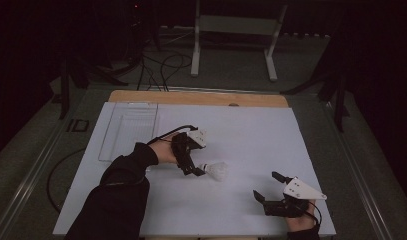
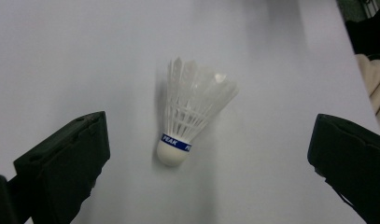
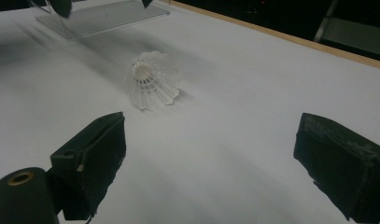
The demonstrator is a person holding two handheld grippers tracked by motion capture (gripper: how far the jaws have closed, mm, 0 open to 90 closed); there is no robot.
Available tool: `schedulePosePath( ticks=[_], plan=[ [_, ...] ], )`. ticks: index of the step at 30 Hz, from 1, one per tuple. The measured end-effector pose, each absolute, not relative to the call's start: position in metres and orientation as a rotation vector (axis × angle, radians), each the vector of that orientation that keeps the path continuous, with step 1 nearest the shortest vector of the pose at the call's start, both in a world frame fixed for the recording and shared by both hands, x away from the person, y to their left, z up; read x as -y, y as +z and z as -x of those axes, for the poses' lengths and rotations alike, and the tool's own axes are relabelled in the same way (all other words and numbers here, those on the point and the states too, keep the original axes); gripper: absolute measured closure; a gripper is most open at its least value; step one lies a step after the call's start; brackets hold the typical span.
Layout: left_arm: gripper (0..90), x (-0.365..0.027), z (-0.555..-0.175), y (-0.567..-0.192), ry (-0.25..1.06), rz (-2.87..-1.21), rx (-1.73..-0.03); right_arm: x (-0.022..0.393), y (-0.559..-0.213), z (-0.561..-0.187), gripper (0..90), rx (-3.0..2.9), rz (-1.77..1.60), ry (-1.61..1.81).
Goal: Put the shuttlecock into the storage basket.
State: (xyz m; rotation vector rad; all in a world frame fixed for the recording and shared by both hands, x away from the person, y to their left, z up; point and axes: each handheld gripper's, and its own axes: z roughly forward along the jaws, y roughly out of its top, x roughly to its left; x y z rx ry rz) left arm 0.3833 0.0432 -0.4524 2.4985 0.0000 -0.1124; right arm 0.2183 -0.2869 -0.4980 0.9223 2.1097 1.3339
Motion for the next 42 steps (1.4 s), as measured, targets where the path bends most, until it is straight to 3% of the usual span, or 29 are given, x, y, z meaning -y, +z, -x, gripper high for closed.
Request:
schedulePosePath(
  ticks=[18,42],
  plan=[
    [4.1,-0.028,-0.383,-0.486,-0.075,-2.63,-0.004,0.286,-0.498,-0.218,9.3,-2.112,-0.918,1.335],
    [46.0,-0.018,-0.386,-0.501,0.01,-2.689,0.035,0.286,-0.498,-0.218,9.3,-2.11,-0.922,1.339]
  ],
)
